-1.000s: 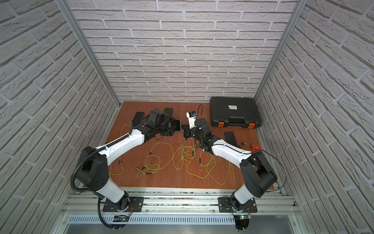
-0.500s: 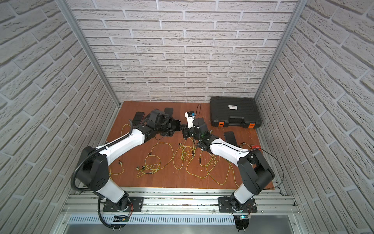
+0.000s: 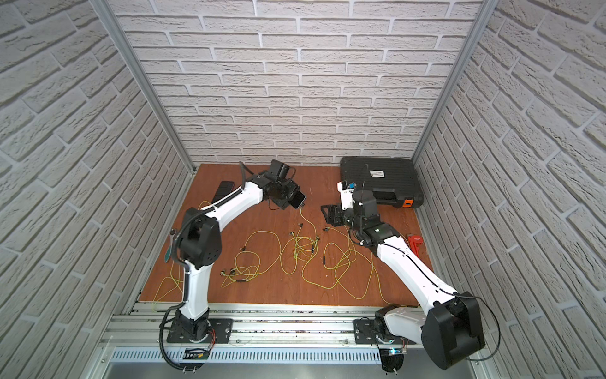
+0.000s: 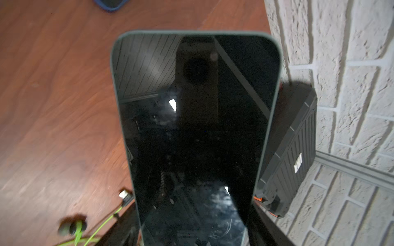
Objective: Plug wired earphones into phones
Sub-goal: Place the phone at the center of the board.
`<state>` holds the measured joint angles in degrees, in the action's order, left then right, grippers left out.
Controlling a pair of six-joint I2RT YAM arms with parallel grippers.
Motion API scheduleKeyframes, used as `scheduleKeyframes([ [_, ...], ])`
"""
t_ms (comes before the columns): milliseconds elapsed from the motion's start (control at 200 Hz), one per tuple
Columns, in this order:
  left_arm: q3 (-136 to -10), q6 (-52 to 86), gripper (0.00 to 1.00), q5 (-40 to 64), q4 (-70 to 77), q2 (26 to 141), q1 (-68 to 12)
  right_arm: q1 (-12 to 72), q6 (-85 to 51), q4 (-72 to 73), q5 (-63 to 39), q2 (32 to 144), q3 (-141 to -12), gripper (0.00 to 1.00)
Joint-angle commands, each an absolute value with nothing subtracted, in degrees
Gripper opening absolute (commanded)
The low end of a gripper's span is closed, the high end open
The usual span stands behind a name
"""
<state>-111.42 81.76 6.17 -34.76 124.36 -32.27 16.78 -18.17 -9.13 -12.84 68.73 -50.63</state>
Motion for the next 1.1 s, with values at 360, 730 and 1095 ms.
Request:
scheduleKeyframes([
  [360, -153.08, 58.58, 0.00, 14.98, -56.34, 152.42, -36.76, 15.64, -18.24, -14.71, -8.43, 65.42, -45.55, 0.68],
  [730, -150.23, 57.52, 0.54, 17.59, -52.82, 154.89, -36.97, 15.69, -19.35, -16.28, -8.05, 67.13, -46.14, 0.67],
  [1095, -147.15, 57.21, 0.88, 19.60, -48.52, 153.86, -36.90, 15.98, -20.20, -21.77, -4.64, 69.47, -48.53, 0.66],
])
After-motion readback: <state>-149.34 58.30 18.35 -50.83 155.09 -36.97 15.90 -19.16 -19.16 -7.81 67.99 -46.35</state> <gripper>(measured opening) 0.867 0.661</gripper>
